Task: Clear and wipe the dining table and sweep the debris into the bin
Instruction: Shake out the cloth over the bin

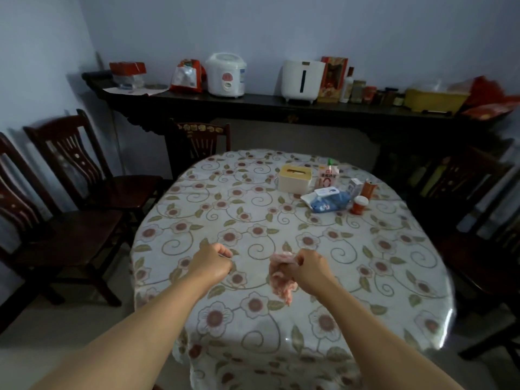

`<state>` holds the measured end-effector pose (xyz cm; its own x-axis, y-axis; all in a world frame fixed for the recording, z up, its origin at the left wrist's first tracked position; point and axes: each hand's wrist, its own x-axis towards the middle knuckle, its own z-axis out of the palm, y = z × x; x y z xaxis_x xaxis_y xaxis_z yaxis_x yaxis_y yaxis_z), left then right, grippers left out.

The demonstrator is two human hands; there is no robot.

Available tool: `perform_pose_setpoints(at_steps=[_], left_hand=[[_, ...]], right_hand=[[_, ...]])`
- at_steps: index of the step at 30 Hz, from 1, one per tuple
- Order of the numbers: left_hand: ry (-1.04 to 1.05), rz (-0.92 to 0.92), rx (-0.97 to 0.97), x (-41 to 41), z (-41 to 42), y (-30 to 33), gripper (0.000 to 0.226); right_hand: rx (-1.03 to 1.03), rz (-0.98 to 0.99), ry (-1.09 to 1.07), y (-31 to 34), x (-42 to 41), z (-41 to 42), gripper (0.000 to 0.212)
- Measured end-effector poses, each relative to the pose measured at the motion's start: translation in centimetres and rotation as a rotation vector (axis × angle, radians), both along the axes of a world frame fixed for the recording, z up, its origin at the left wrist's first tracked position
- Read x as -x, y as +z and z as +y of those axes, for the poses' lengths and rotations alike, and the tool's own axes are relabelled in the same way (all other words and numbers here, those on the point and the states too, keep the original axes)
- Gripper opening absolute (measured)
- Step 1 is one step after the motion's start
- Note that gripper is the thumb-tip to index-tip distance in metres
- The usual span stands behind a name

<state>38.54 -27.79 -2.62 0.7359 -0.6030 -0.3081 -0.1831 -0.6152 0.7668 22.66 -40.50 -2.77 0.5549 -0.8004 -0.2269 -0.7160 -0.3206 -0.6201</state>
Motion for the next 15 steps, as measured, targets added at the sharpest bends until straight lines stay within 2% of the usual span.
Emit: perform_pose_setpoints(at_steps=[7, 15], left_hand=[[-0.003, 0.020, 0.011, 2.8, -3.6, 1.4, 0.015], [-0.051, 0.046, 0.025, 2.0, -3.9, 2.6, 0.013]], right_hand=[[-0.033, -0.057, -0.107, -0.1, 2.8, -3.6, 0.025], [0.028, -0.002, -0.148, 1.1, 3.5, -4.4, 0.026]])
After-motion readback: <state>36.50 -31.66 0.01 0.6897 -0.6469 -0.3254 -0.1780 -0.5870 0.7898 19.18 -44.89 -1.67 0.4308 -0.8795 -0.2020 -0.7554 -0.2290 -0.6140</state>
